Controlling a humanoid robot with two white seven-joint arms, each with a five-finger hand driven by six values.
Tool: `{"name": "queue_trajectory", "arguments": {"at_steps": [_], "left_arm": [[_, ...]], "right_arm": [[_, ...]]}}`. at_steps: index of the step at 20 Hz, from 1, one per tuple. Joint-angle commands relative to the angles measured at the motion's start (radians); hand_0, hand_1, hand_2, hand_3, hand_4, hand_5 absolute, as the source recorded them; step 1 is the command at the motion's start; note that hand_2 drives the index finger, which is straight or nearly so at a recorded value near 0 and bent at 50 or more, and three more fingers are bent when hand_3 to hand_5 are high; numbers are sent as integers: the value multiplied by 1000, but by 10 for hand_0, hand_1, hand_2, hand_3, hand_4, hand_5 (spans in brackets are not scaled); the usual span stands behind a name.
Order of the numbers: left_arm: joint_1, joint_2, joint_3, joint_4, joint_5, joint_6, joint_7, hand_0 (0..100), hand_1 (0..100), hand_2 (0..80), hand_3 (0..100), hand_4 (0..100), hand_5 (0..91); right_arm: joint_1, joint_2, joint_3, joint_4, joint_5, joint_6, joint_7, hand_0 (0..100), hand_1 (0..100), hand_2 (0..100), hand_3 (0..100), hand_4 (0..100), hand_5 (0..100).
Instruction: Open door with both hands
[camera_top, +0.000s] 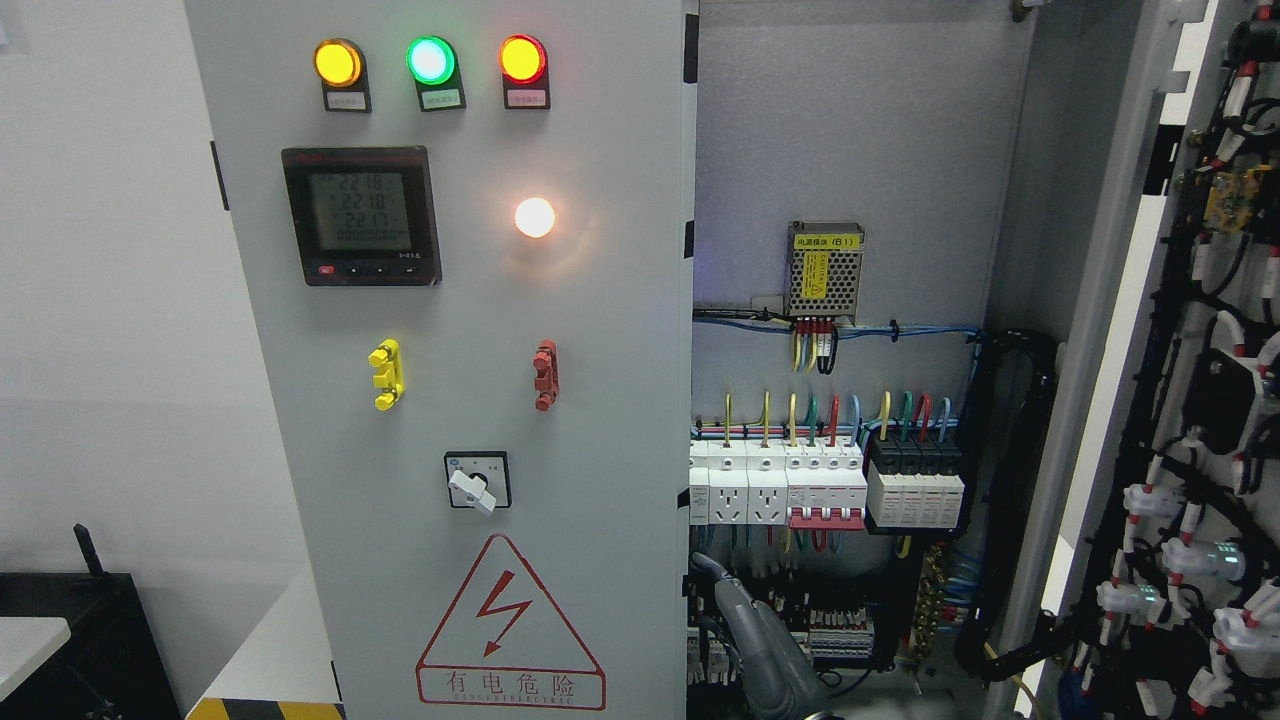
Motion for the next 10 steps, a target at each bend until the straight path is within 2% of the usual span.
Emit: {"name": "queue_trajectory", "arguments": {"at_steps": [1,10], "left_arm": [[0,0,0,0,21,1,-1,0,0,0,0,0,0],[0,0,0,0,20,1,1,0,0,0,0,0,0]], "right_arm": [[-5,-12,-2,7,-1,-1,51,383,0,0,0,0,0],[-49,-25,-23,53,-29,1,63,382,0,0,0,0,0]]}}
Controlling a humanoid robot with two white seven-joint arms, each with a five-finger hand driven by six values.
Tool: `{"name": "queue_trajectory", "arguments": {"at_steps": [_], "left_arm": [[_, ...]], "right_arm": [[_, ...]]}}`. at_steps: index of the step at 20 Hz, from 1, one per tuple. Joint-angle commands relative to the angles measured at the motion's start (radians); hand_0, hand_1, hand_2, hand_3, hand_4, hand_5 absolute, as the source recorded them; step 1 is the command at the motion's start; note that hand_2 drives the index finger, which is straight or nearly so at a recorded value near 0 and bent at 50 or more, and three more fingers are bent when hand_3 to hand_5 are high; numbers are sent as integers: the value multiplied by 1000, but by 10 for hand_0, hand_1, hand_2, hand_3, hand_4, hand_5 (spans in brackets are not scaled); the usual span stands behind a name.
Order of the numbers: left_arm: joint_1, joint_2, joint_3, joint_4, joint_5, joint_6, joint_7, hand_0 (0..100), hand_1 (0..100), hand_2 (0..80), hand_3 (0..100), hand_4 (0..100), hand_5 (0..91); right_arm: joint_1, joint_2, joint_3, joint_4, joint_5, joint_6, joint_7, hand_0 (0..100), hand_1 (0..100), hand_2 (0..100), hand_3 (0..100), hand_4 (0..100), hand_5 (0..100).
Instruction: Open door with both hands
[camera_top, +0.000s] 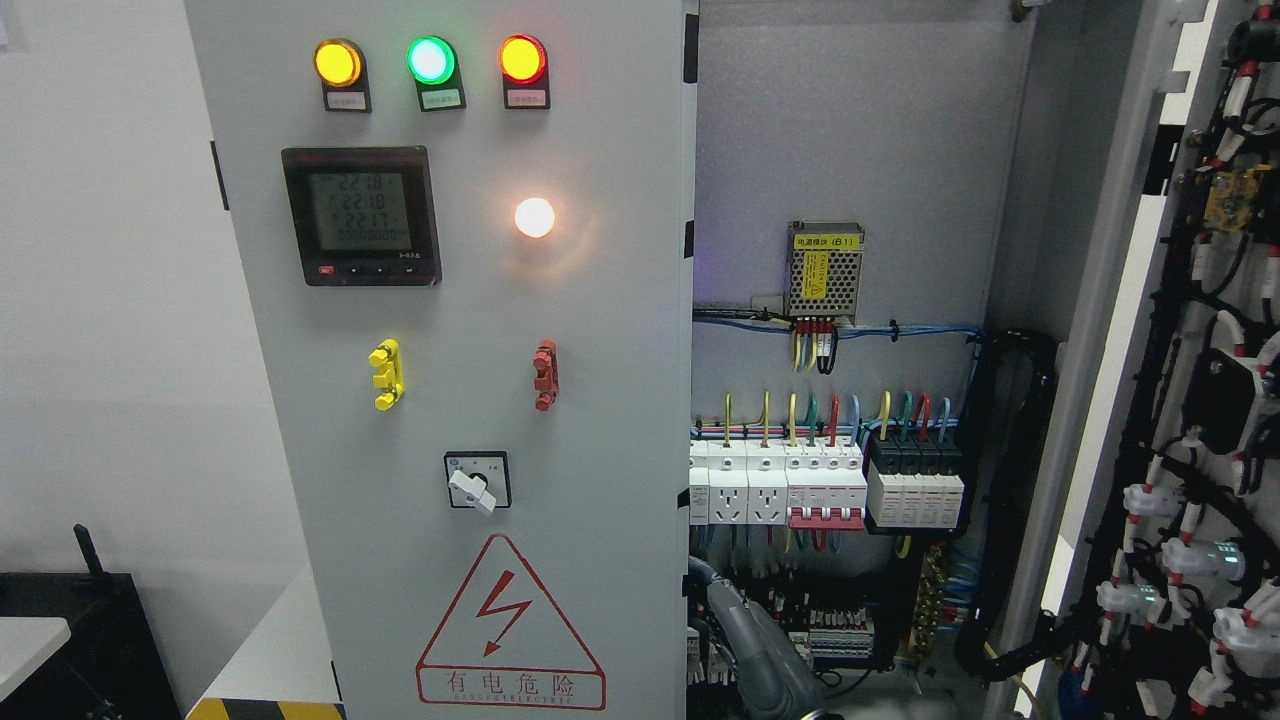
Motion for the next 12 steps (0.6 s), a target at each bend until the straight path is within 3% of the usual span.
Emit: {"name": "queue_trajectory", "arguments": {"at_steps": [1,12], "left_arm": [[0,0,0,0,21,1,-1,0,0,0,0,0,0],[1,0,0,0,21,1,-1,0,0,0,0,0,0]], "right_arm": [[-24,-12,-12,38,-31,2,6,382,0,0,0,0,0],[-37,-14,-8,58,-36,2,41,382,0,0,0,0,0]]}}
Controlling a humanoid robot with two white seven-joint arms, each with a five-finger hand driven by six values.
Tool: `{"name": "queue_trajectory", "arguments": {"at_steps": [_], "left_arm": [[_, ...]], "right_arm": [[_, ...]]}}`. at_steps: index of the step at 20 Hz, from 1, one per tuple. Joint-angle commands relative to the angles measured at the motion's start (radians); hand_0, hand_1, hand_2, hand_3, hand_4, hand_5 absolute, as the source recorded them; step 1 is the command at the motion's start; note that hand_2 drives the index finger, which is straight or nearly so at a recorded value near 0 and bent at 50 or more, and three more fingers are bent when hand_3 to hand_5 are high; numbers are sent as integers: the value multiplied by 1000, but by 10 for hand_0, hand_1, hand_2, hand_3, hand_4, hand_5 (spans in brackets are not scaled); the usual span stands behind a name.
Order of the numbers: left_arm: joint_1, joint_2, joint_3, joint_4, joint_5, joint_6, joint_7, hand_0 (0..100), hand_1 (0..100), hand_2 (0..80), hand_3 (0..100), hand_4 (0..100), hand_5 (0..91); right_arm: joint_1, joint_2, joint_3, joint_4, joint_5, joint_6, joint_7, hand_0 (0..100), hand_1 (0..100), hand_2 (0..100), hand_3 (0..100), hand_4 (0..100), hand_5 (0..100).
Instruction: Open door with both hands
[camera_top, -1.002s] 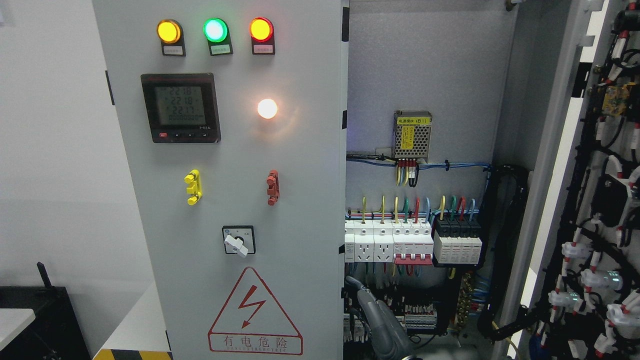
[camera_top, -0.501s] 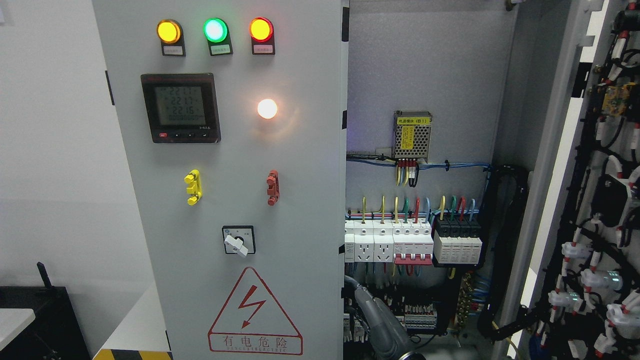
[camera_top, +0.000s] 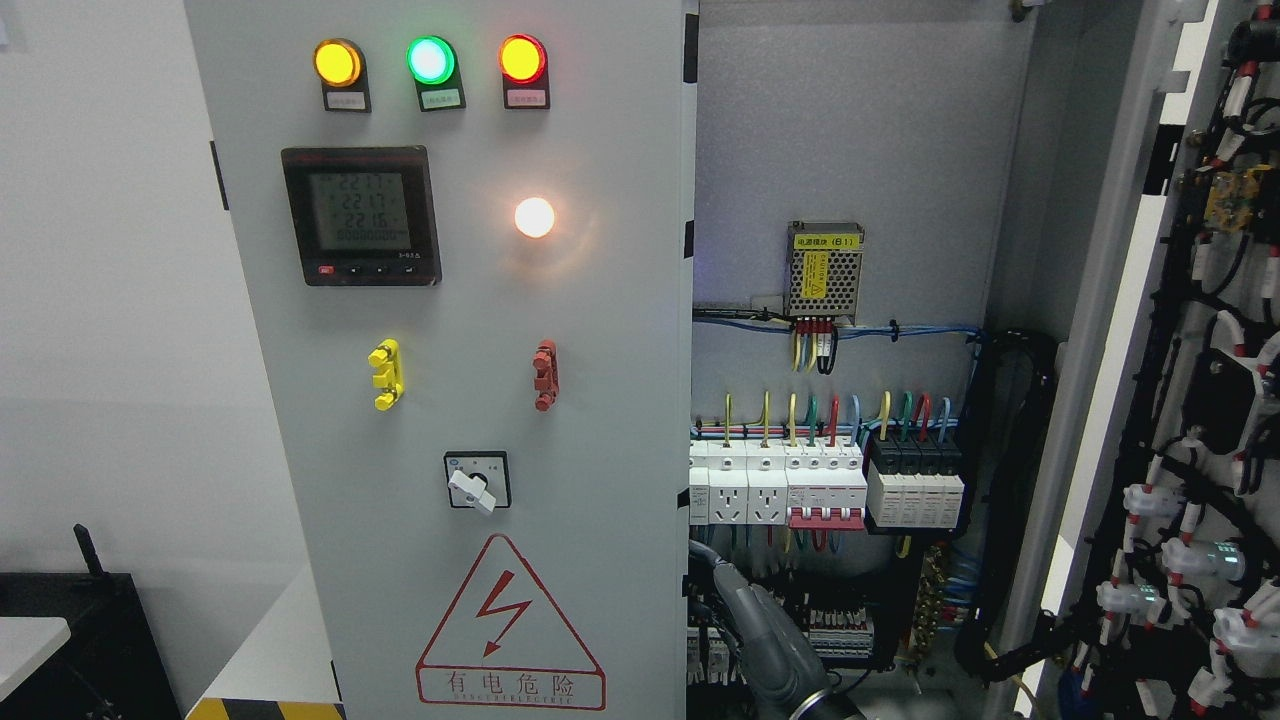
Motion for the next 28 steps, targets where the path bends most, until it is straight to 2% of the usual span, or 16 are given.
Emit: {"name": "queue_trajectory", "arguments": {"at_steps": [1,7,13,16,28], "left_arm": [[0,0,0,0,21,1,-1,0,0,0,0,0,0],[0,0,0,0,21,1,-1,0,0,0,0,0,0],[0,0,0,0,20,1,-1,0,0,0,0,0,0],[0,0,0,-1,21,1,-1,0,0,0,0,0,0],[0,0,0,0,20,1,-1,0,0,0,0,0,0]], "right_arm": [[-9,-5,0,28,-4,1,7,382,0,0,0,0,0],[-19,-5,-1,30,-6,33,18,382,0,0,0,0,0],[-22,-5,-1,31,-6,35,20,382,0,0,0,0,0],[-22,-5,-4,31,-6,35,59,382,0,0,0,0,0],[-24,-7,-6,31,-23,35,67,382,0,0,0,0,0]]}}
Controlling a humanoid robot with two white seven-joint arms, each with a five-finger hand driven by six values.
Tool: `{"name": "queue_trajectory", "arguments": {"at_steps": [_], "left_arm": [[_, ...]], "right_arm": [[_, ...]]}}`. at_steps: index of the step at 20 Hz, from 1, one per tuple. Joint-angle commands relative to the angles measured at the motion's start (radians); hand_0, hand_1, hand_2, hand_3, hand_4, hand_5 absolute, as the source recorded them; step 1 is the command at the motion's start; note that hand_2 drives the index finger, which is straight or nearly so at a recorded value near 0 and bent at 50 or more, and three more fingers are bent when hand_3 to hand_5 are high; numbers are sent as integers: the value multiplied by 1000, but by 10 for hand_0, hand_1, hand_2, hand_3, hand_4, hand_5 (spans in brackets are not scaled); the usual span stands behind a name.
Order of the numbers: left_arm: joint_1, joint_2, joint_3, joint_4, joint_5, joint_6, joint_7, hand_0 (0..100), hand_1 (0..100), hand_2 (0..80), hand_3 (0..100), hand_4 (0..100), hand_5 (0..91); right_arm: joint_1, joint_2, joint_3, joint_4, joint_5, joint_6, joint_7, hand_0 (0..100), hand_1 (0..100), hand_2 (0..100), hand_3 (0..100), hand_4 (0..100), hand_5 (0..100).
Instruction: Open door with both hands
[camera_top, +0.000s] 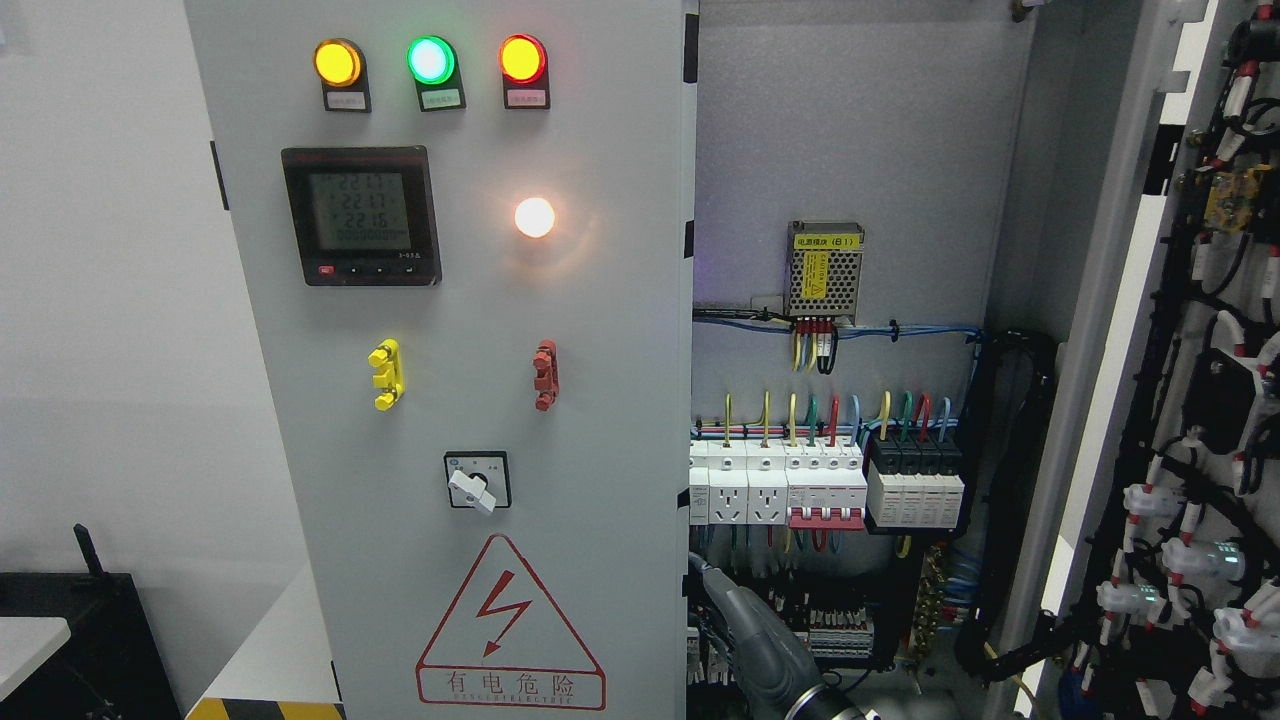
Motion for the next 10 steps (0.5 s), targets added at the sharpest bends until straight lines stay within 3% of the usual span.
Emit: {"name": "queue_trajectory", "arguments": {"at_steps": [1,8,10], "left_arm": [[0,0,0,-1,21,1,0,0,0,0,0,0,0],[0,0,0,-1,21,1,0,0,0,0,0,0,0],[0,0,0,0,21,1,0,0,0,0,0,0,0]], "right_arm": [[-1,-1,0,3,-34,6,1,382,0,0,0,0,0],[-10,-14,-2,4,-54,15,2,382,0,0,0,0,0],[-19,-15,-3,12,-54,14,33,382,0,0,0,0,0]]}}
